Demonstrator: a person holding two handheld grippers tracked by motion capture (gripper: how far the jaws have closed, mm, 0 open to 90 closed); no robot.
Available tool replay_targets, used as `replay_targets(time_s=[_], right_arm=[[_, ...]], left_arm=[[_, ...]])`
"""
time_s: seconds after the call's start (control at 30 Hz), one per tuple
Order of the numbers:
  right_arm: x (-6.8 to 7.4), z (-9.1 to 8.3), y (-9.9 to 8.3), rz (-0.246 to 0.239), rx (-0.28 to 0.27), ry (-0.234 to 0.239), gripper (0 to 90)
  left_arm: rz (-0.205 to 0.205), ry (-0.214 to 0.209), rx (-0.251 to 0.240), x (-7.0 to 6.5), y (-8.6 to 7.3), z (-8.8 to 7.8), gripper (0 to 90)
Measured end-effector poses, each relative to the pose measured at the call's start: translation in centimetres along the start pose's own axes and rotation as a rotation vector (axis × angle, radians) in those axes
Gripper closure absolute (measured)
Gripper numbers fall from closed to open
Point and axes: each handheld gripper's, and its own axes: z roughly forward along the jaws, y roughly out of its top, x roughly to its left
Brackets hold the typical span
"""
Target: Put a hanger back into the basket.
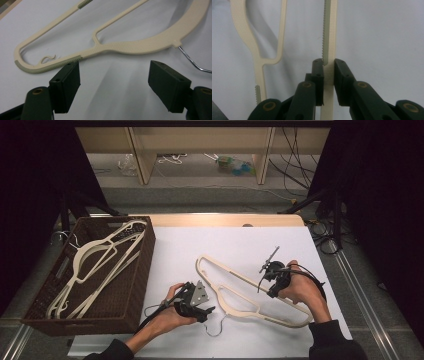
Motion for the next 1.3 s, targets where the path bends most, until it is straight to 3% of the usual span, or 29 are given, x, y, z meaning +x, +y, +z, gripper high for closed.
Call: replay_targets(time_s=[0.1, 0.13, 0.17, 0.2, 0.23, 0.27, 0.3, 0.33, 0.5, 0.53, 0.6, 0.67, 0.8, 0.9, 0.93, 0.97, 1.1, 1.3], right_arm=[[-0.2, 0.0, 0.2, -0.004, 0.014, -0.003, 79.4], [-0.1, 0.0, 0.3, 0.017, 0.020, 0.006, 79.4], [-0.2, 0.0, 0.3, -0.017, 0.013, 0.003, 79.4], [-0.2, 0.0, 0.4, -0.009, 0.019, 0.010, 79.4], [-0.3, 0.0, 0.4, -0.018, 0.008, 0.012, 79.4], [-0.3, -0.1, 0.5, -0.013, 0.016, 0.017, 79.4], [-0.4, -0.2, 0.5, -0.020, 0.017, 0.021, 79.4], [-0.5, -0.3, 0.5, -0.020, 0.014, 0.018, 79.4], [-0.6, -0.7, 0.6, -0.025, 0.019, 0.022, 79.4], [-0.6, -0.7, 0.6, -0.020, 0.016, 0.020, 79.4], [-0.7, -0.6, 0.6, -0.027, 0.013, 0.025, 79.4], [-0.8, -0.6, 0.7, -0.023, 0.014, 0.029, 79.4], [-1.0, -0.6, 0.8, -0.021, 0.022, 0.043, 79.5], [-1.6, -0.8, 0.9, -0.048, 0.024, 0.065, 79.5], [-1.6, -1.0, 1.1, -0.028, 0.031, 0.068, 79.5], [-1.9, -1.1, 1.2, -0.049, 0.029, 0.071, 79.5], [-1.9, -2.0, 1.7, -0.058, 0.040, 0.062, 79.5], [-1.8, -2.3, 2.0, -0.051, 0.045, 0.056, 79.5]], left_arm=[[0.028, 0.004, 0.014, -0.2, 0.2, 0.5, 25.8], [0.035, 0.003, 0.018, -0.3, 0.2, 0.7, 25.8], [0.041, 0.000, 0.020, -0.4, 0.3, 0.8, 26.2], [0.049, 0.000, 0.023, -0.6, 0.3, 1.0, 26.4], [0.058, -0.026, 0.018, -0.8, 0.4, 1.3, 26.4], [0.091, -0.014, 0.036, -0.7, 0.5, 1.3, 26.5], [0.062, 0.010, 0.013, -1.0, 0.5, 1.5, 26.1], [0.081, 0.013, 0.029, -0.9, 0.7, 1.4, 25.4], [0.075, 0.025, 0.018, -1.0, 1.0, 1.7, 26.2], [0.115, 0.023, 0.040, -0.8, 1.1, 1.6, 26.1], [0.084, 0.040, 0.018, -1.2, 1.1, 1.8, 26.1], [0.089, 0.052, 0.025, -1.3, 1.2, 1.9, 25.7], [0.112, 0.037, 0.017, -1.4, 1.4, 1.9, 28.5], [0.113, 0.025, 0.019, -1.6, 1.5, 1.9, 29.2], [0.124, 0.034, 0.022, -1.6, 1.5, 1.9, 28.5], [0.123, 0.028, 0.022, -1.7, 1.5, 2.0, 29.1], [0.127, 0.033, 0.031, -1.8, 1.7, 2.0, 28.5], [0.132, 0.094, 0.031, -2.3, 2.2, 2.5, 23.6]])
